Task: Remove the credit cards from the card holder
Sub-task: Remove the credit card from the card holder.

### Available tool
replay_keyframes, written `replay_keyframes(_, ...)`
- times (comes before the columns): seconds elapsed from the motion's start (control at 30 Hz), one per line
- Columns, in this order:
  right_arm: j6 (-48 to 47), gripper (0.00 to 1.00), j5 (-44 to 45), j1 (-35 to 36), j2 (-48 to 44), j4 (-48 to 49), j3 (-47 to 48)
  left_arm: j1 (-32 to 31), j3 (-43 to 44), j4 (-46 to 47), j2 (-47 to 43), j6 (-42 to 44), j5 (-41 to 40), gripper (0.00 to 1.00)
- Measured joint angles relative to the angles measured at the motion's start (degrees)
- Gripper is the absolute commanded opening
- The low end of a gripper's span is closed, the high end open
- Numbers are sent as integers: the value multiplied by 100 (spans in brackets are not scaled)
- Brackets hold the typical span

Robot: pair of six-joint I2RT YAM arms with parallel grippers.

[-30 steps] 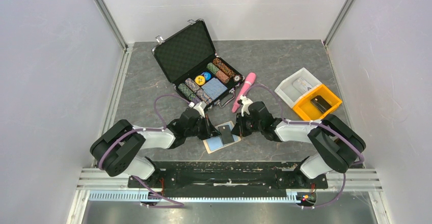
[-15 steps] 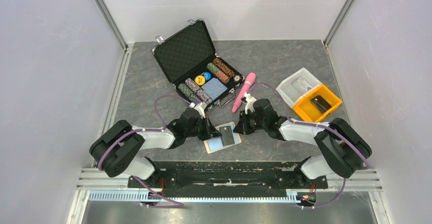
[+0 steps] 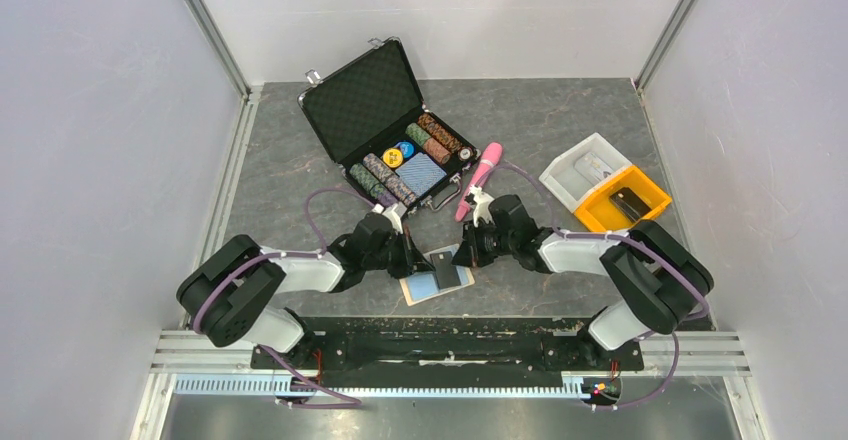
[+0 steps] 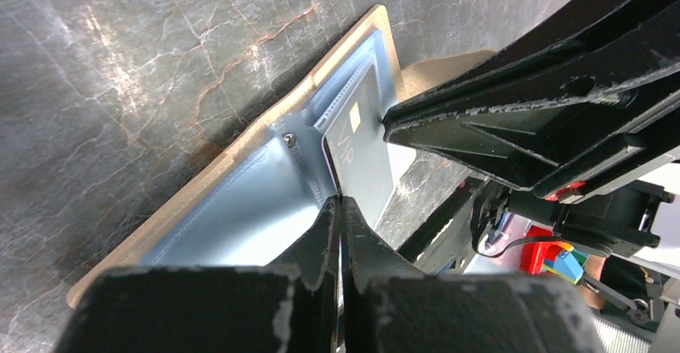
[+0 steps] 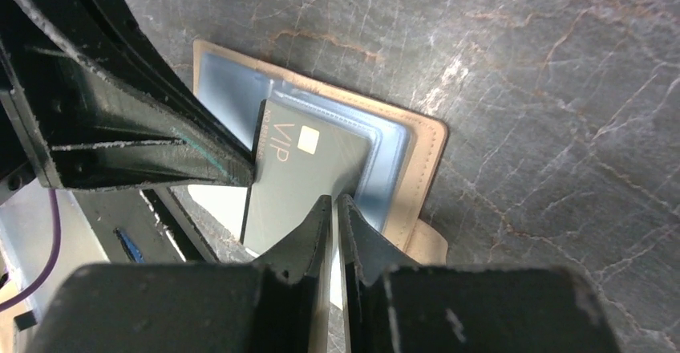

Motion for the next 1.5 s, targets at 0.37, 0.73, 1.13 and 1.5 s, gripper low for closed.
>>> replay_keyframes(0.37,-63,8,-22,-131,184,44,101,68,0,-302,-74,4,-48,2)
replay_keyframes(0.73,-70,9,-28,-227,184,44,101,221,-7,-645,-466,7,-111,2)
replay_keyframes(1.13,-166,12,63,-264,-85,-372,125,225,-105,-863,-927,7,-203,2)
replay_keyframes(1.5,-103,24,-170,-269,-570,-256,142,225,-195,-1097,-1292,7,-345,2)
